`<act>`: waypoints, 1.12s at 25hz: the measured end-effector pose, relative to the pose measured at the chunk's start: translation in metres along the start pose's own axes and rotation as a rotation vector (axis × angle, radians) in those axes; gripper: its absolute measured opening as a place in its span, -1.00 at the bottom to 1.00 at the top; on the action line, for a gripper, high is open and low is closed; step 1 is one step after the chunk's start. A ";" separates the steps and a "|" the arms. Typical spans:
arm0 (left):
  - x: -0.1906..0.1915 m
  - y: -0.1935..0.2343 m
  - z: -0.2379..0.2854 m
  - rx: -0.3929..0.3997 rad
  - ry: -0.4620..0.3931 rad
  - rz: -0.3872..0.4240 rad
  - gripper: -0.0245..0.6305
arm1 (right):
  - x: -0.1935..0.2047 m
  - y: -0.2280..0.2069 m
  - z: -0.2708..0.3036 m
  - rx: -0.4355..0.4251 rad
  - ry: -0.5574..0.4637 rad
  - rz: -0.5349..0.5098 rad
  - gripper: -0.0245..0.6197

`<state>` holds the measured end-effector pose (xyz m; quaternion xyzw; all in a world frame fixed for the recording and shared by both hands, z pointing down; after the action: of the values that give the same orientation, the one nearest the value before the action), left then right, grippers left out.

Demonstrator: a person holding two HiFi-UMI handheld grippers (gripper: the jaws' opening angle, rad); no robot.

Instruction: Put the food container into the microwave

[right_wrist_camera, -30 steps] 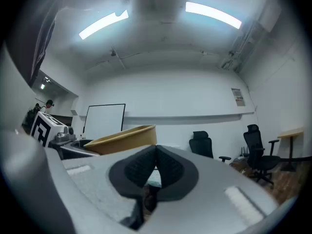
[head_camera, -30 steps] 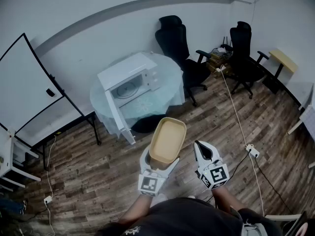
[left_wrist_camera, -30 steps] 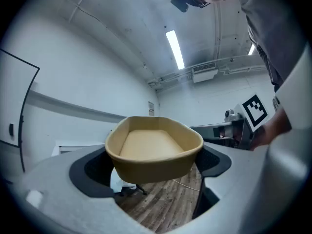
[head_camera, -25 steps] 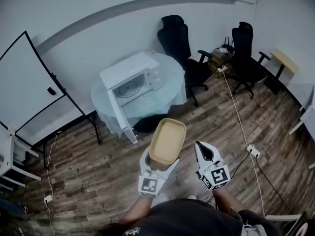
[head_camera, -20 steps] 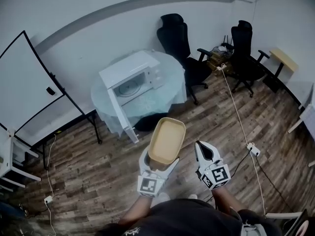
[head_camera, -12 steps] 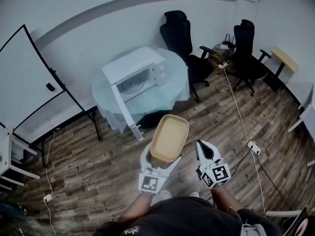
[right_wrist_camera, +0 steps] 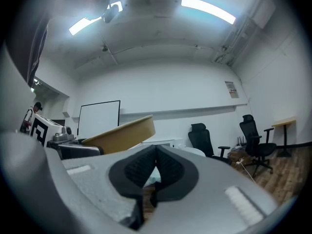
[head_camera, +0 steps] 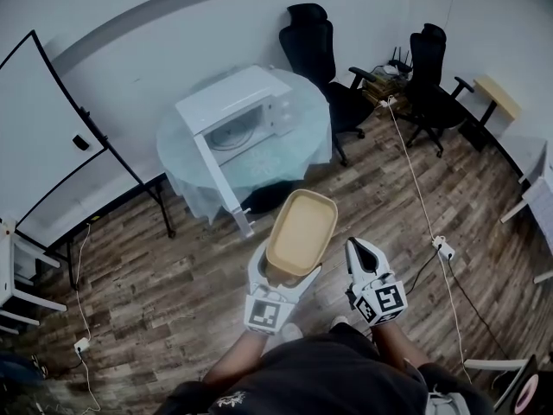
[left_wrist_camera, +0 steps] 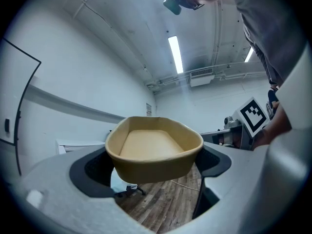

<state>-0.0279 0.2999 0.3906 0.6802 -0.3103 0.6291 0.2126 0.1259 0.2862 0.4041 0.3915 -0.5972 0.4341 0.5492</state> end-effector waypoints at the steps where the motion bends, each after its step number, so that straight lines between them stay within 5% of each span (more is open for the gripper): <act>1: 0.000 -0.001 0.002 0.002 -0.003 -0.001 0.65 | 0.000 -0.002 0.000 0.001 0.002 0.001 -0.92; 11: 0.006 -0.004 0.038 -0.014 0.020 -0.001 0.65 | 0.002 -0.037 0.016 -0.018 0.012 0.017 -0.92; 28: 0.005 -0.008 0.140 -0.150 0.050 -0.001 0.65 | -0.006 -0.142 0.074 -0.110 -0.008 0.076 -0.92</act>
<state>0.0788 0.2098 0.3799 0.6465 -0.3510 0.6208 0.2710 0.2376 0.1712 0.4097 0.3395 -0.6367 0.4196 0.5508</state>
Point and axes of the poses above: the fingertips, and each gripper's own axes: z forward along the fingers, y to its left, x out of its underside, the point moved 3 cm from there along -z, backward along the fingers, and after that the axes turned 12 degrees about x, right-handed, at the moved point
